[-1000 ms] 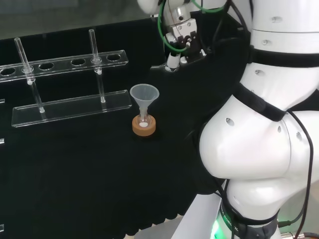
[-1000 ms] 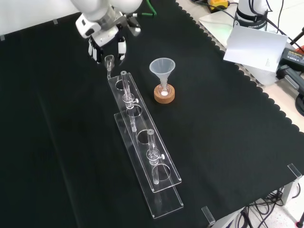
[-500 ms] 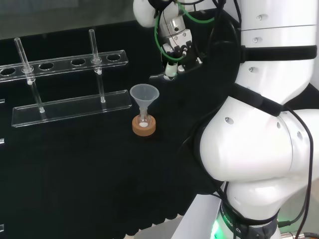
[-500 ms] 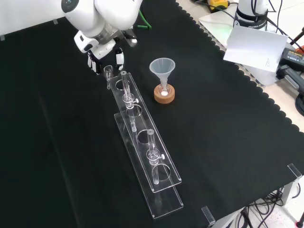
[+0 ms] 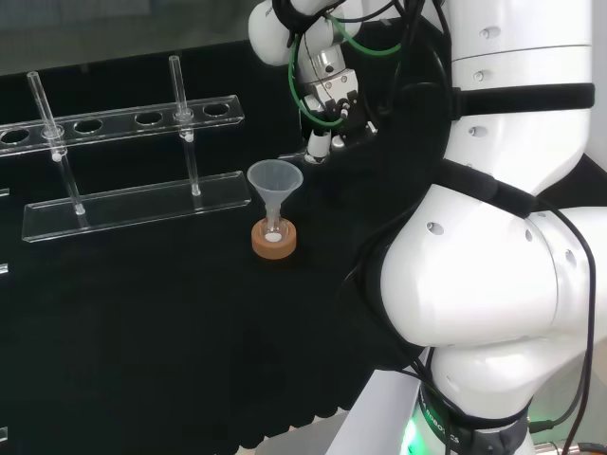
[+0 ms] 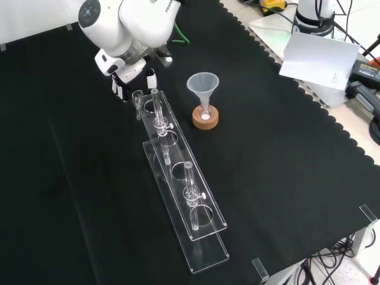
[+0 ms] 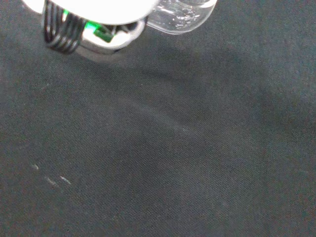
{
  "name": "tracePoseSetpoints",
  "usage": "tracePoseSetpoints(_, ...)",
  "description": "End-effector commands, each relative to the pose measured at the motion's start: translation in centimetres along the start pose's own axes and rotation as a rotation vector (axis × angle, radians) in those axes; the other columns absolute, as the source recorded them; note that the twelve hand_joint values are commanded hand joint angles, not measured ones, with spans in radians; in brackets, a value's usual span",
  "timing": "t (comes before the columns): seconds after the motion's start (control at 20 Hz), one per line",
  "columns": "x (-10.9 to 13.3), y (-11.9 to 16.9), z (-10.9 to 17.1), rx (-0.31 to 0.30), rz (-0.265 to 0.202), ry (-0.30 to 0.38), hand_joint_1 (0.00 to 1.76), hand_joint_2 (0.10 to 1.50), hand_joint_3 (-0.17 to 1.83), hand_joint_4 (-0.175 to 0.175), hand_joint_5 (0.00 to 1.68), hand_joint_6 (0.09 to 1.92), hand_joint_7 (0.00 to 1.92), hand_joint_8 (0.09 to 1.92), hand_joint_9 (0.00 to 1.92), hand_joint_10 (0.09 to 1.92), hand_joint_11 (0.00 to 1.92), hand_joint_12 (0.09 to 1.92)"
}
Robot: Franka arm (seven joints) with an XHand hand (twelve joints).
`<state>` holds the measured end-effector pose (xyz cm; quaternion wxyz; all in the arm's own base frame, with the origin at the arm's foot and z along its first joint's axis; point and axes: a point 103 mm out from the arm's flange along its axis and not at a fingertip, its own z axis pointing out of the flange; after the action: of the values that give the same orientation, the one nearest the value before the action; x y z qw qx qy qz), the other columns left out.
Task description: Put the weighing funnel back on the table.
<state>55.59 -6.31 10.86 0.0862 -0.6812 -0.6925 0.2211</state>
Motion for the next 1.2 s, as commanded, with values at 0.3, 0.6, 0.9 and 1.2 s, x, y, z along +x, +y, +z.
tracePoseSetpoints(0.3, 1.0, 1.0, 0.7, 0.016, -0.015, -0.010, 1.13, 0.67, 0.60, 0.175, 1.32, 0.56, 0.84, 0.62, 1.30, 0.09, 1.12, 0.82)
tracePoseSetpoints(0.6, 1.2, 1.1, 0.9, 0.018, -0.025, -0.013, 1.13, 0.67, 0.60, 0.175, 1.32, 0.56, 0.84, 0.63, 1.30, 0.09, 1.12, 0.82)
tracePoseSetpoints(0.9, 1.1, 1.2, 1.3, 0.022, -0.033, -0.006, 1.13, 0.67, 0.60, 0.175, 1.31, 0.58, 0.83, 0.63, 1.30, 0.09, 1.11, 0.83)
tracePoseSetpoints(1.2, 1.2, 1.2, 1.6, 0.019, -0.045, 0.008, 1.12, 0.67, 0.62, 0.175, 1.28, 0.64, 0.82, 0.63, 1.30, 0.09, 1.10, 0.83)
